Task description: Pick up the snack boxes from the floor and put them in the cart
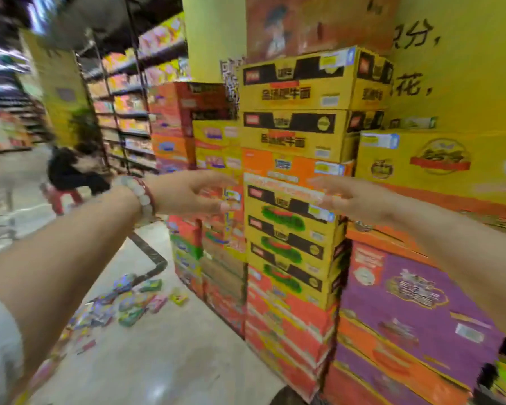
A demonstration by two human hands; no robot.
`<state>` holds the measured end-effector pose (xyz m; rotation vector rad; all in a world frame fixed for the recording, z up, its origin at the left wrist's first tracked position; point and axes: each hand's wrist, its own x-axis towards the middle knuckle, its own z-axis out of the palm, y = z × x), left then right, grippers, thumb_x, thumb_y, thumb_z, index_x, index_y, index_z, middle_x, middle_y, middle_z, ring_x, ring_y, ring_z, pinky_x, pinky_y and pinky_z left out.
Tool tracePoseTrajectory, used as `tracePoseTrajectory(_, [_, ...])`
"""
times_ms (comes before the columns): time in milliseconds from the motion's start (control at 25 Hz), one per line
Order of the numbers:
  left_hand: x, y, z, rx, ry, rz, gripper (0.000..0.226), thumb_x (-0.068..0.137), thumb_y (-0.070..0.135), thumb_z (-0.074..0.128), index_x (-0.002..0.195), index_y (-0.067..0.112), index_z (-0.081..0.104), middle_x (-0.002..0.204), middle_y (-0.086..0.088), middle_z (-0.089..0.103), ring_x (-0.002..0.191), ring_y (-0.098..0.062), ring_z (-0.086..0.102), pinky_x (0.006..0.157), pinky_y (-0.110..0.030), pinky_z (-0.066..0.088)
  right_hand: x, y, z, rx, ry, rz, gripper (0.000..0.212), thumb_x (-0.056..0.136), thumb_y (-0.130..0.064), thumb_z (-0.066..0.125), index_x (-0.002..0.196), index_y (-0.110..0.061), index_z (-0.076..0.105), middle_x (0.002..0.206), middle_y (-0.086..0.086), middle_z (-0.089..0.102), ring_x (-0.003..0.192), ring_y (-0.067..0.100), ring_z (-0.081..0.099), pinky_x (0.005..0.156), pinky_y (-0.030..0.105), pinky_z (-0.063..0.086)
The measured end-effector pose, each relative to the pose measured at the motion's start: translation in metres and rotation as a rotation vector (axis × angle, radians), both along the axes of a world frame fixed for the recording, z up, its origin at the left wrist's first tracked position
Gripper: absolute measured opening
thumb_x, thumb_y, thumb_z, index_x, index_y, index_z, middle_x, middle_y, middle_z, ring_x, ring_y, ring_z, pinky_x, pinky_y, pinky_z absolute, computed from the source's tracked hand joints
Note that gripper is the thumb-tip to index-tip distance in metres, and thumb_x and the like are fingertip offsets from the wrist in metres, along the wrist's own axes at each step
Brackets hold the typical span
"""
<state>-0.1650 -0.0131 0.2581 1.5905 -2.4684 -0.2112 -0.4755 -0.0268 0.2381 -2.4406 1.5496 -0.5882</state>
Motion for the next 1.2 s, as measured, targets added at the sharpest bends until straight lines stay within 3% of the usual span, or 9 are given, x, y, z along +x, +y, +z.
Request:
tracePoseTrajectory(200, [0.120,-0.011,-0.014,0.017,0.037,0.168,0.054,0.088,0.038,0.056,0.138,0.034,0.037,0.129,0.021,0.038,0.120,0.002,0.037,0.097,-0.015,0.029,0.139,-0.082,-0.016,0.025,0.049,0.225,0.048,0.095,-0.043,0.045,0.142,-0.034,0.037,0.144,-0.007,0.043,0.126,0.014,0.046,0.096,0.023,0.035])
tracePoseTrajectory(400, [0.212,-0.052,-0.046,0.055,0.061,0.358,0.055,0.089,0.039,0.054,0.140,0.036,0.033,0.125,0.021,0.036,0.114,0.004,0.035,0.089,-0.011,0.027,0.260,-0.179,-0.042,0.069,0.064,0.441,0.049,0.095,-0.045,0.045,0.142,-0.035,0.037,0.149,-0.010,0.036,0.130,0.013,0.041,0.099,0.021,0.032])
tracePoseTrajectory(560, [0.276,-0.099,-0.069,0.056,0.089,0.509,0.055,0.088,0.040,0.056,0.139,0.037,0.035,0.135,0.015,0.041,0.126,-0.007,0.041,0.099,-0.020,0.032,0.348,-0.257,-0.058,0.093,0.101,0.588,0.051,0.095,-0.044,0.045,0.144,-0.034,0.035,0.149,-0.007,0.037,0.129,0.015,0.042,0.097,0.022,0.032])
tracePoseTrajectory(720, [0.342,-0.139,-0.101,0.082,0.158,0.610,0.057,0.088,0.036,0.058,0.140,0.031,0.036,0.143,0.007,0.040,0.126,-0.009,0.042,0.094,-0.018,0.031,0.442,-0.318,-0.084,0.173,0.102,0.689,0.050,0.094,-0.045,0.045,0.142,-0.036,0.036,0.140,-0.005,0.045,0.122,0.018,0.048,0.098,0.029,0.039])
tracePoseTrajectory(840, [0.401,-0.165,-0.130,0.112,0.186,0.665,0.058,0.088,0.035,0.058,0.141,0.030,0.035,0.143,0.006,0.040,0.123,-0.007,0.043,0.093,-0.017,0.032,0.519,-0.359,-0.113,0.244,0.119,0.775,0.048,0.094,-0.046,0.044,0.141,-0.038,0.037,0.134,-0.009,0.047,0.117,0.013,0.049,0.092,0.027,0.040])
tracePoseTrajectory(1000, [0.488,-0.215,-0.179,0.186,0.198,0.688,0.059,0.089,0.036,0.057,0.142,0.029,0.032,0.146,0.007,0.036,0.123,-0.007,0.042,0.074,-0.005,0.031,0.616,-0.405,-0.165,0.349,0.119,0.804,0.047,0.095,-0.044,0.044,0.141,-0.036,0.037,0.128,-0.012,0.045,0.110,0.009,0.047,0.087,0.023,0.035])
tracePoseTrajectory(1200, [0.577,-0.293,-0.225,0.283,0.242,0.706,0.058,0.090,0.037,0.055,0.143,0.028,0.031,0.147,0.002,0.035,0.126,-0.011,0.041,0.089,-0.012,0.028,0.712,-0.475,-0.231,0.556,0.079,0.774,0.044,0.095,-0.043,0.047,0.138,-0.036,0.041,0.137,-0.003,0.047,0.122,0.016,0.048,0.092,0.027,0.039])
